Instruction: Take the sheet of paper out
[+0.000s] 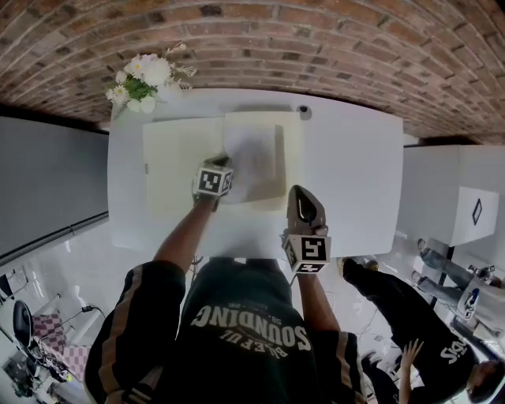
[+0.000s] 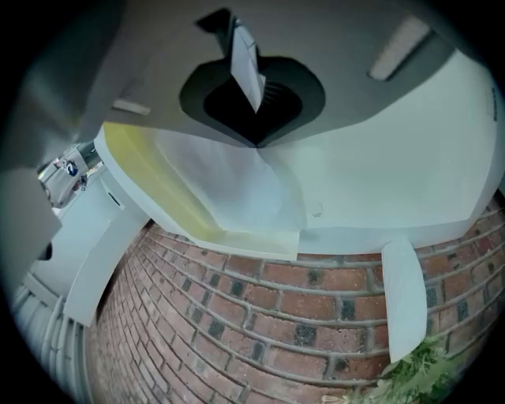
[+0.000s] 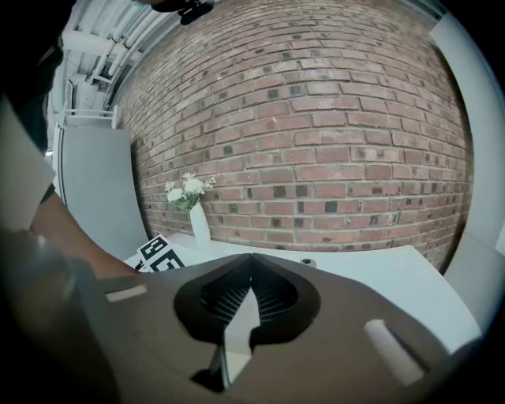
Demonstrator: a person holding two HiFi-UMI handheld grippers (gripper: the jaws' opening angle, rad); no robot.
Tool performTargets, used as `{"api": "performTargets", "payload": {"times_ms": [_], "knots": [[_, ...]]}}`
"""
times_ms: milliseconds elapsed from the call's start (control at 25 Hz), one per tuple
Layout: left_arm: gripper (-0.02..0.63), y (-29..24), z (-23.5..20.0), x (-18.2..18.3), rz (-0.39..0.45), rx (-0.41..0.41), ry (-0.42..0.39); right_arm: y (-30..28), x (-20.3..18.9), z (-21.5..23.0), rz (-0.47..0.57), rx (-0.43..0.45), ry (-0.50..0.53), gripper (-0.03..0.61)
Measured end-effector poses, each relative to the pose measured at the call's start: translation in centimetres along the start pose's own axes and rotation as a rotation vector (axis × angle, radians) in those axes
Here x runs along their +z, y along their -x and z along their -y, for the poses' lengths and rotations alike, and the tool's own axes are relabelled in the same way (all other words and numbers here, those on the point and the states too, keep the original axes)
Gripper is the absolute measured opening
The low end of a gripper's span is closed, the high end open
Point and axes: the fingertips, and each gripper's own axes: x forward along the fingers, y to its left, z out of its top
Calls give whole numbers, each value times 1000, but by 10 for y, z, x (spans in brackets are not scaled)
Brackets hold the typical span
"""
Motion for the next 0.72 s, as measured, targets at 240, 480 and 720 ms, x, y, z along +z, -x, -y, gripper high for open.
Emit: {"api": "performTargets", "payload": {"times_ms": [240, 480, 720], "knots": [[11, 1, 1, -1, 18, 7, -27, 4, 0, -1, 12, -2, 5, -14], [11, 10, 3, 2, 37, 14, -71, 9, -2, -7, 12, -6, 5, -14], [11, 21, -4, 2, 52, 25, -100, 14, -1, -14, 22, -11, 6, -14]]}}
